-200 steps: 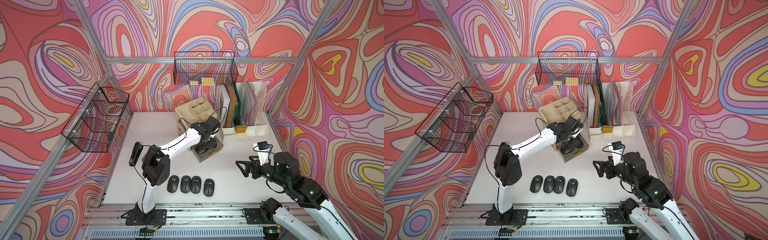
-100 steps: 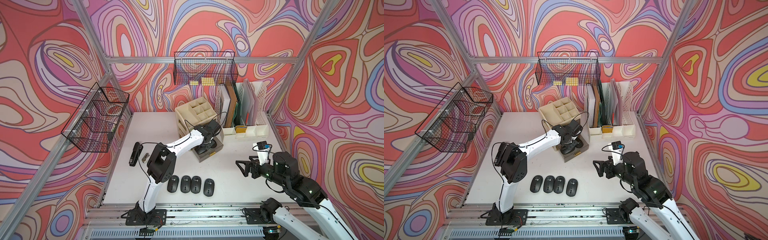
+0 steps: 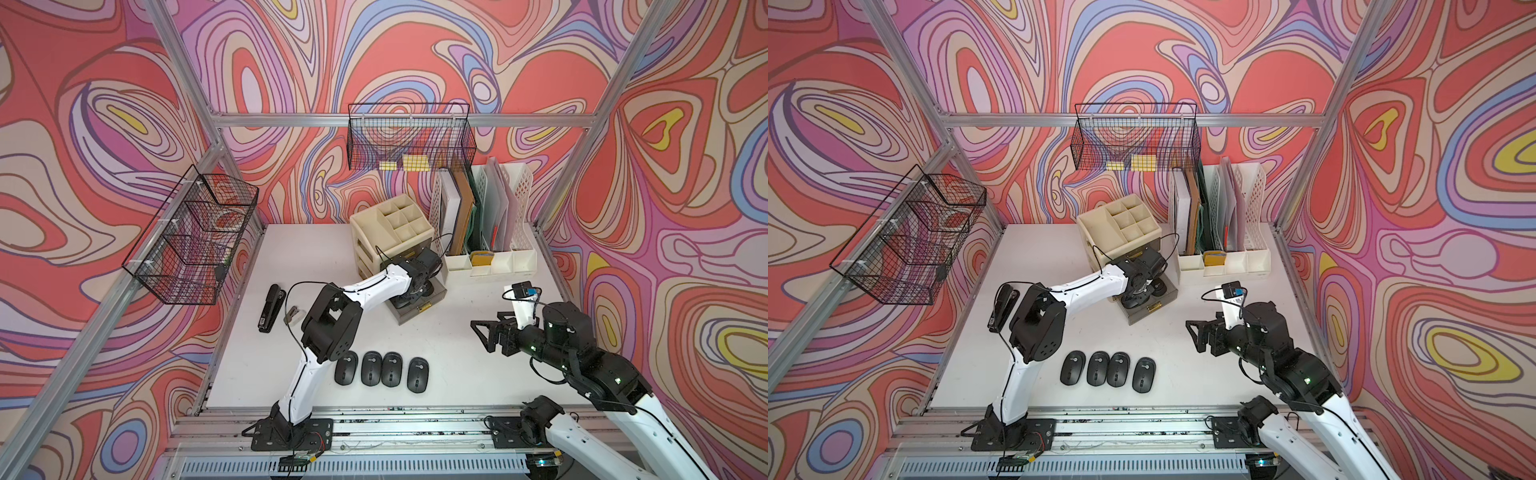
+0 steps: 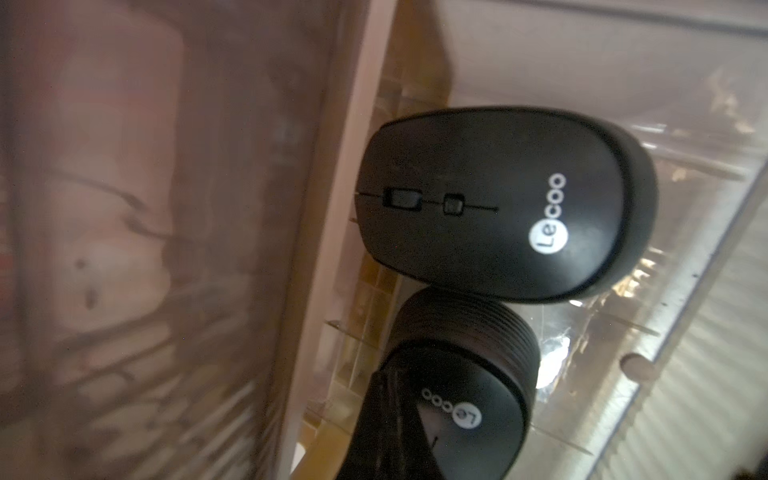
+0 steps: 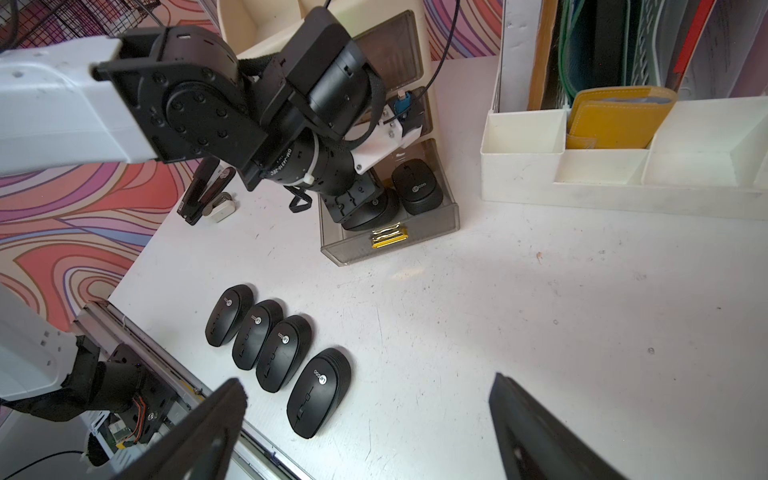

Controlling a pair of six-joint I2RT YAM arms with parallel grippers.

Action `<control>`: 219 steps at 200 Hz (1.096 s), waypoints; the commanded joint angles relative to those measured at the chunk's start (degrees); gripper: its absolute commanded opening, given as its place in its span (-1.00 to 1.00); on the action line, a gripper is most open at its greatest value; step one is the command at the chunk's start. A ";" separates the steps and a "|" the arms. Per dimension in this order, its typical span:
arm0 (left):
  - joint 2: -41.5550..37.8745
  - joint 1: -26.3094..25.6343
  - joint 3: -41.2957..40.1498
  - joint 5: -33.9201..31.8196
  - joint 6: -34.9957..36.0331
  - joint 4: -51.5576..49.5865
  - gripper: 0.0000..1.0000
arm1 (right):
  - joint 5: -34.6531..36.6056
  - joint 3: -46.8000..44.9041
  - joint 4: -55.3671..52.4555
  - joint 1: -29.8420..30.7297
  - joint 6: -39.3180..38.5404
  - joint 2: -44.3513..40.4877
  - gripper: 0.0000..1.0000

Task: Take the mice out of the drawer
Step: Pick up the mouse from the drawer.

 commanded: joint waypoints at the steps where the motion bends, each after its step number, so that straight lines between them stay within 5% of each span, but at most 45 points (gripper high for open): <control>1: 0.96 -0.22 -1.78 -4.25 0.46 3.06 -1.00 | 0.35 -0.63 0.73 0.34 -0.32 0.44 0.91; 86: 2.52 -0.20 0.39 0.00 -2.05 -2.05 -1.00 | 0.62 -0.59 0.71 0.34 -0.24 0.47 0.90; 151: -3.40 -0.21 -0.89 1.62 -1.69 -2.85 -1.00 | 0.51 -0.65 0.80 0.34 -0.32 1.07 0.89; 203: -6.37 -0.21 1.22 8.33 4.07 -6.71 -0.59 | 0.37 -0.73 0.80 0.34 -0.33 0.94 0.88; 219: -6.24 0.00 2.06 10.17 6.62 -8.45 -0.31 | 0.08 -0.71 0.85 0.34 -0.42 0.83 0.89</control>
